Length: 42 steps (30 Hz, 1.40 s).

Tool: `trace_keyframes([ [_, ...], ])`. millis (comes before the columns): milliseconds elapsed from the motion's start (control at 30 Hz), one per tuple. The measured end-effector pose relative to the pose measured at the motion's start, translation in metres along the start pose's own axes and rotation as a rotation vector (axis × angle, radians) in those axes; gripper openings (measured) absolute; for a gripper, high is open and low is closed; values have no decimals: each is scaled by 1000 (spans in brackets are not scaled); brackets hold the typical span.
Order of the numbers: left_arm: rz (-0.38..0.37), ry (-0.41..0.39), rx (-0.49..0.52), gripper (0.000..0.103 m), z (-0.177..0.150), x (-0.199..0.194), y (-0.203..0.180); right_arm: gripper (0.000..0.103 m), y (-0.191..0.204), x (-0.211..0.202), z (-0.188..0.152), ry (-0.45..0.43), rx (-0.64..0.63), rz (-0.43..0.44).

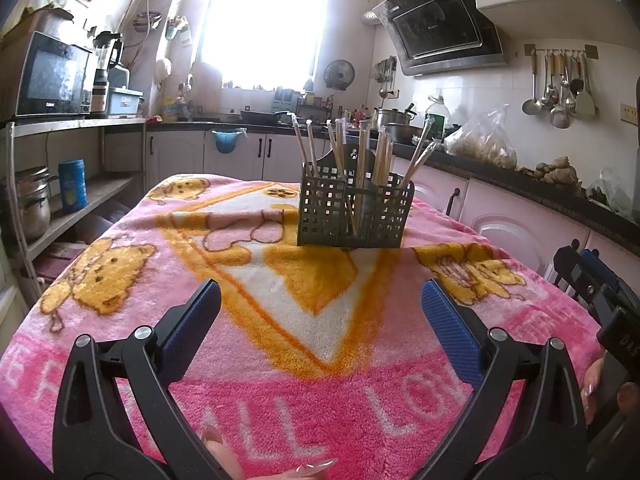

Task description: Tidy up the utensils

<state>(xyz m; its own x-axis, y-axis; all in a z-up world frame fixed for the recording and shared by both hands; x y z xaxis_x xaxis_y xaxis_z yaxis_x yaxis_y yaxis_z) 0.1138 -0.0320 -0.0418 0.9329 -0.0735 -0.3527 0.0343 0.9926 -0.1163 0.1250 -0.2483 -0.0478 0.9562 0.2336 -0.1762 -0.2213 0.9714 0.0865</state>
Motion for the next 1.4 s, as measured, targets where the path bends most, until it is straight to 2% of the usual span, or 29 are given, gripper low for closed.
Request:
trace_keyframes([
  [1133,2,-8,0,92,1,-2,2,97,1,0,1,2,-2,1],
  [1400,5,-6,-2,92,1,-3,3,97,6,3,-3,26,-8,1],
])
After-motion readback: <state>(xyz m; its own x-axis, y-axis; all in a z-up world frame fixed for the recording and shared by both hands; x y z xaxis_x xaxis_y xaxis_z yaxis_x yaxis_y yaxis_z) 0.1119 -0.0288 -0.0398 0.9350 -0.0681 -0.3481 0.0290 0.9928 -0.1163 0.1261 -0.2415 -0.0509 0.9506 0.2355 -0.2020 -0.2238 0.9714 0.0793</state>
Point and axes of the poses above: each gripper's, at about its wrist camera, not at the fingertips, and x roughly the way its jaws point, y to its left, z to its top, the point moved 7 cm from there along x, roughly the way its jaws point, and after that the axes turned 2 degrees about y, right-handed, at the moved point
